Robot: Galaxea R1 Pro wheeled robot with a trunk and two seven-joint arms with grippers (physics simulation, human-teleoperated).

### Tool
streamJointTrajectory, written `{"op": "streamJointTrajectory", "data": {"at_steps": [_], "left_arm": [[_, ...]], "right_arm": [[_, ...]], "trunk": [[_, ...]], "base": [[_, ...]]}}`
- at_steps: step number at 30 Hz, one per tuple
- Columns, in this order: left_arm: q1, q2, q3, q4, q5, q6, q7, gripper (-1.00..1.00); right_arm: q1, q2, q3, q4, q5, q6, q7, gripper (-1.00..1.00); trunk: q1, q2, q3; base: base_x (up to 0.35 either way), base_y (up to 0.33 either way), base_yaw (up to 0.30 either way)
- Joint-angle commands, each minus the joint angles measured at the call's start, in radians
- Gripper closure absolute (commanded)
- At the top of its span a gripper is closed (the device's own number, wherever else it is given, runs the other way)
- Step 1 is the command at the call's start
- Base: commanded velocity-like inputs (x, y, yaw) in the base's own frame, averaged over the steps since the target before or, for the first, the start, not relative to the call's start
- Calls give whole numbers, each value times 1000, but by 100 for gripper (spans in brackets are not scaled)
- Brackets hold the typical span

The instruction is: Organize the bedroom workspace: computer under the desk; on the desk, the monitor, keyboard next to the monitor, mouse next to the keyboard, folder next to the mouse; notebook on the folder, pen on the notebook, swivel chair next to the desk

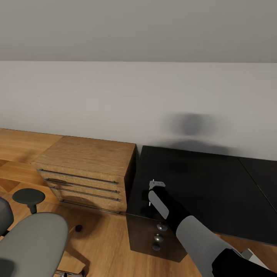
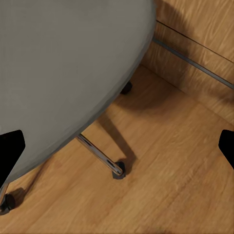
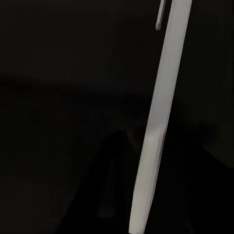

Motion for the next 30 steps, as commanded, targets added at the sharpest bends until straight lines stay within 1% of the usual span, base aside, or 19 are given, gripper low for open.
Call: {"op": "streamJointTrajectory", "data": {"at_steps": [1, 8, 30], "left_arm": [[0, 1, -7, -2, 4, -3, 9, -100], [0, 1, -7, -2, 5, -3, 9, -100], [0, 1, -7, -3, 7, -4, 7, -100]], "right_arm": [[0, 0, 3, 52, -38, 4, -43, 100], [-1, 0, 3, 51, -38, 5, -63, 100], [-1, 0, 3, 51, -37, 5, -64, 100]], "trunk": [[0, 0, -1], [0, 0, -1], [0, 0, -1]], "base": [[0, 0, 0], [0, 0, 0], [0, 0, 0]]}}
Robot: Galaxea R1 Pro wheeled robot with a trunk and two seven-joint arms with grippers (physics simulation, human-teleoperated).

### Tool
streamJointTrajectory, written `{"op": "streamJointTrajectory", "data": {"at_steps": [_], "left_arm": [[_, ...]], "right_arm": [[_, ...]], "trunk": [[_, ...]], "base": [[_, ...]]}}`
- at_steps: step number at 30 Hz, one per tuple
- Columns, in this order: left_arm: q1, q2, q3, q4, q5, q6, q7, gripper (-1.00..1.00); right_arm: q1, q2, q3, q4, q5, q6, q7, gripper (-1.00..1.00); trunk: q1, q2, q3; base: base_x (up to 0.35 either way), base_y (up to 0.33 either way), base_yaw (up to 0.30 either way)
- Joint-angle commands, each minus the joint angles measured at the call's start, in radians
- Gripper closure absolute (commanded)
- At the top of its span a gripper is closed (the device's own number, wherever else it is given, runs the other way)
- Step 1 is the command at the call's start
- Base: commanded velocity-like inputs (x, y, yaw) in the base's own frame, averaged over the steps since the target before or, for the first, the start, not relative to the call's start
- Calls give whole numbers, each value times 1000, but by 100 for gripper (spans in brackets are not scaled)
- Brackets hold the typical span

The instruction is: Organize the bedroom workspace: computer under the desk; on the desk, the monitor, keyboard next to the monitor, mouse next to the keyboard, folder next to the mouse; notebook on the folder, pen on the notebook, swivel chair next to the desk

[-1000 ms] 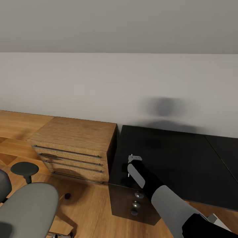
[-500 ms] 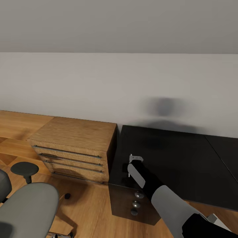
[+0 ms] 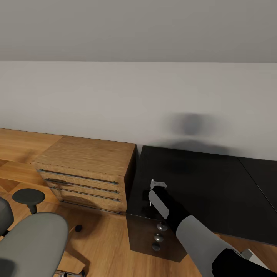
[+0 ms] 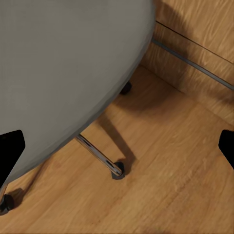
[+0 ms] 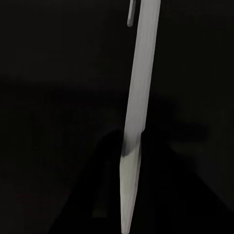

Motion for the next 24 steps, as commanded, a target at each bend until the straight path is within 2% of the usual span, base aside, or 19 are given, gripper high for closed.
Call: {"op": "streamJointTrajectory", "data": {"at_steps": [1, 7, 15, 16, 17, 18, 20, 24], "left_arm": [[0, 2, -7, -3, 5, -3, 8, -100], [0, 1, -8, -5, 5, -3, 8, -100], [0, 0, -9, -3, 6, 3, 10, -100], [0, -2, -11, 0, 6, 8, 10, -100], [0, -3, -12, 6, 7, 11, 10, -100], [0, -3, -14, 18, 7, 14, 10, -100], [0, -3, -17, 31, 7, 16, 9, -100], [0, -3, -28, 41, 6, 45, 8, -100]], "right_arm": [[0, 0, 2, 51, -24, 2, -7, 100], [0, 0, 2, 51, -25, 2, -8, 100], [0, 0, 2, 37, -21, -1, -12, 100], [0, 0, 5, -32, -19, -1, -54, 100], [1, 0, 6, -110, -19, -1, -125, 100], [4, -25, 7, -200, -24, 0, -213, 100], [17, -52, 8, -296, -29, 1, -288, 100], [87, -105, 8, -483, -37, 6, -352, 100]], "trunk": [[0, 0, -1], [0, 0, -1], [-31, 56, 24], [-34, 63, 27], [-38, 70, 30], [-42, 77, 34], [-50, 91, 40], [-65, 119, 52]], "base": [[0, 0, 0], [0, 0, 0], [0, 0, 0], [0, 0, 0], [0, 0, 0], [0, 0, 0], [0, 0, 0], [0, 0, 0]]}}
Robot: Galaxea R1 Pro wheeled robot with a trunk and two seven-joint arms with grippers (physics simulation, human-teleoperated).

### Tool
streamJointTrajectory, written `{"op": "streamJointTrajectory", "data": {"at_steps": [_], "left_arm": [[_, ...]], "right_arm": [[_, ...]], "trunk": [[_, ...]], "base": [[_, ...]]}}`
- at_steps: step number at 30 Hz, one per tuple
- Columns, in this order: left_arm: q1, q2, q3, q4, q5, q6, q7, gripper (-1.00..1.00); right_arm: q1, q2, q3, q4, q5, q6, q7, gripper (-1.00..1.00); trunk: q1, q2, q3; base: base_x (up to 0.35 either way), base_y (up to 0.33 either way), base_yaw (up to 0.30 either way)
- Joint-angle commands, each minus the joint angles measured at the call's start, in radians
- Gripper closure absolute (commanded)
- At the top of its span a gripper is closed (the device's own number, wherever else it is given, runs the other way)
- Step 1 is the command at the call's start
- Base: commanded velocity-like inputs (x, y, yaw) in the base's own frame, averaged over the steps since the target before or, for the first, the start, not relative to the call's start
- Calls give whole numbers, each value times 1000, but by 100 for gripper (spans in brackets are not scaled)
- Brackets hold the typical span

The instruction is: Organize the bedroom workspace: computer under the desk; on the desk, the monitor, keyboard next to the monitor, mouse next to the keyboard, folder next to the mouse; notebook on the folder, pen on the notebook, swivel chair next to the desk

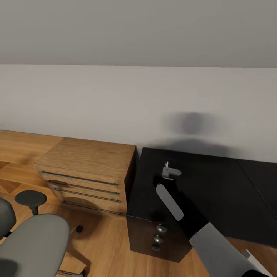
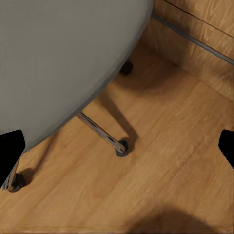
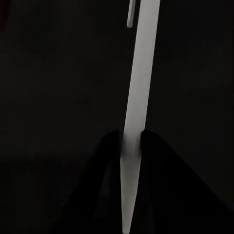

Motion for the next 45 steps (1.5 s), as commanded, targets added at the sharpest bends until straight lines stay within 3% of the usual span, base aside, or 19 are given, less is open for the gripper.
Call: {"op": "streamJointTrajectory", "data": {"at_steps": [1, 3, 8, 13, 15, 21, 45], "left_arm": [[0, 2, -10, -1, 5, 18, 9, -100], [0, -1, -12, -1, 3, 69, 10, -100], [0, -11, -13, -1, 2, 93, 11, -100], [0, -13, -13, -1, -12, 94, 11, -100], [1, -13, -12, -1, -37, 92, 13, -100], [1, -14, -11, -1, -47, 90, 13, -100], [1, -14, -13, -1, -49, 89, 13, -100]], "right_arm": [[26, -17, 2, -61, -8, 4, -16, 100], [72, -43, 3, -171, -10, 6, -26, 100], [92, -53, 4, -221, -10, 6, -30, 100], [96, -51, 6, -232, -10, 4, -31, 100], [97, -51, 6, -244, -10, 4, -31, 100], [98, -50, 6, -247, -10, -1, -32, 100], [98, -46, 9, -246, -9, -4, -35, 100]], "trunk": [[-4, 7, 2], [-11, 21, 9], [-31, 56, 24], [-31, 56, 24], [-31, 56, 24], [-31, 56, 24], [-31, 56, 24]], "base": [[0, 0, 0], [0, 0, 0], [0, 0, 0], [0, 0, 0], [0, 0, 0], [0, 0, 0], [-103, -37, -57]]}}
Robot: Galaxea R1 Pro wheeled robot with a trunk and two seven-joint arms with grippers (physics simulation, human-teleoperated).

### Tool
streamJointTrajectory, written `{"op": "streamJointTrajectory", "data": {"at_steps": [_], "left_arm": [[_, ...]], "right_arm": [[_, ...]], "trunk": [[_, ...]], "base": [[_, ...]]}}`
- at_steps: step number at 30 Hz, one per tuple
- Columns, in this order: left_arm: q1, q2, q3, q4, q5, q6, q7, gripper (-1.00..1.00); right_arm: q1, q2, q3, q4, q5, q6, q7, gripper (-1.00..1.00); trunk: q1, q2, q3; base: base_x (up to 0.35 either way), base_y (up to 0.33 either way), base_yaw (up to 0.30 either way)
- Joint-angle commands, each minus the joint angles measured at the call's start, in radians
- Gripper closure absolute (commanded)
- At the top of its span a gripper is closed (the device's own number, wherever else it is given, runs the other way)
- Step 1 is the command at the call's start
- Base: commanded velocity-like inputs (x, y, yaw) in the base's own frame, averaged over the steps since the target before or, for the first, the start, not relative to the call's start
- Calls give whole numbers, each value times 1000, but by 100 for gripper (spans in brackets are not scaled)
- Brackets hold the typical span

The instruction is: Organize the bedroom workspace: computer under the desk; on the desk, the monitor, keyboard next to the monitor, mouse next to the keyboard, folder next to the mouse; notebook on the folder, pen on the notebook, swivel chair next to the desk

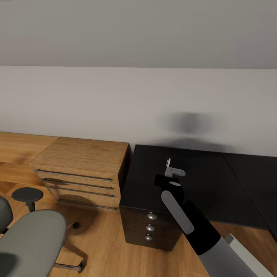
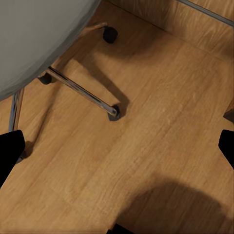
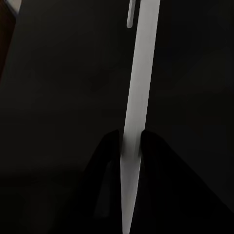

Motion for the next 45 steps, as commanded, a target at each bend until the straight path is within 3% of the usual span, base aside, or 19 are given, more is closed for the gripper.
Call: {"op": "streamJointTrajectory", "data": {"at_steps": [1, 31, 34, 39, 40, 43, 44, 45], "left_arm": [[0, 2, -8, -2, 7, -3, 9, -100], [1, 1, -9, 1, 7, -3, 9, -100], [0, 1, -9, 1, 7, -3, 9, -100], [0, 1, -9, 1, 7, -3, 9, -100], [0, 1, -9, 1, 7, -3, 9, -100], [1, 1, -9, 1, 7, -3, 9, -100], [0, 1, -9, 1, 7, -3, 9, -100], [1, 1, -9, 1, 7, -3, 9, -100]], "right_arm": [[-1, 0, 1, -1, -6, 4, -7, 100], [4, -12, -8, 2, -3, 3, -7, 100], [4, -40, -9, -2, -4, 8, -4, 100], [4, -56, -9, -4, -6, 15, -3, 100], [4, -85, -14, -5, -6, 50, -3, 100], [4, -126, -60, -5, -7, 92, 6, 100], [4, -144, -112, -4, -9, 110, 23, 100], [4, -149, -130, -3, -9, 116, 32, 100]], "trunk": [[0, -1, -1], [0, -1, 20], [0, -1, 20], [0, -1, 20], [0, -1, 20], [0, -1, 20], [0, -1, 20], [0, -1, 20]], "base": [[-5, -5, 0], [0, 0, -218], [0, 0, -294], [0, 0, -296], [0, 0, -297], [0, 0, -297], [0, 0, -297], [0, 0, -297]]}}
